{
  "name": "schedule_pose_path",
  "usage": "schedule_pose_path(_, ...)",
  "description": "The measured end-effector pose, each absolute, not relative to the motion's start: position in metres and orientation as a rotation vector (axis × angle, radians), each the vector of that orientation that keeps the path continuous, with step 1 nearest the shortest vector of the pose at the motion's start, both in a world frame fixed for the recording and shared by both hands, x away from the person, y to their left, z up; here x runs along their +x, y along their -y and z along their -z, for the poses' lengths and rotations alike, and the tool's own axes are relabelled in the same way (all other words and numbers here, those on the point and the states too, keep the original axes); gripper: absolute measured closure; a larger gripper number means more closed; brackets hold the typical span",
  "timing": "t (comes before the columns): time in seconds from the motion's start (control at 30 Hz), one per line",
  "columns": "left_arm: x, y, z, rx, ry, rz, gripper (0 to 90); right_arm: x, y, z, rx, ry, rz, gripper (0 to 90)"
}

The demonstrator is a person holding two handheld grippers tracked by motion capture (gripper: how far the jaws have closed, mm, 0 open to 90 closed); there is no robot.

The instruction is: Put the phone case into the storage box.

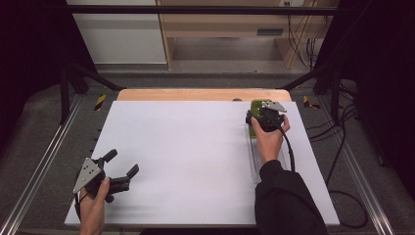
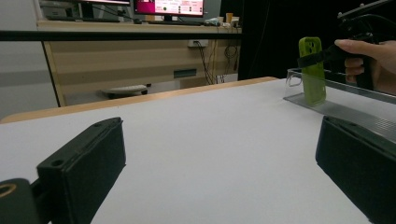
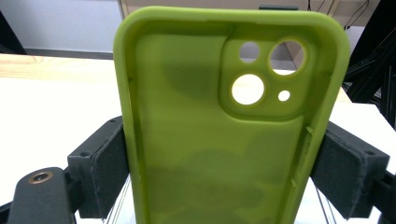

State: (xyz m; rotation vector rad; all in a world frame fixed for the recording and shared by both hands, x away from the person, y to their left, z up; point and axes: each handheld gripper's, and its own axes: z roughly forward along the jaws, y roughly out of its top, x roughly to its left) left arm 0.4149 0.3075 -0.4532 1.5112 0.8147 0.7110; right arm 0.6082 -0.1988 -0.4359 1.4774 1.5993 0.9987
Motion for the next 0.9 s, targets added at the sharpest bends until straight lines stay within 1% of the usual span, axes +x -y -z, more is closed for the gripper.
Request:
schedule_pose_path(0.17, 0.4148, -0.3074, 0.4532, 1.51, -0.815, -0.71, 1.1, 0.6088, 0.1988, 0.4357, 1.471, -1.591, -1.002, 9.3)
schedule_pose_path(0.3, 0.4148, -0.3074, 0.4532, 1.51, -0.815, -0.711, 1.1, 0.6083, 0.1979, 0.4353, 1.46, -1.585, -1.002, 7.2)
schedule_pose_path(0.9, 0.4147, -0.3074, 0.4529, 1.508, -0.815, -0.712, 1.0, 0.6034, 0.199, 0.4266, 1.422, -1.567, -1.016, 6.9)
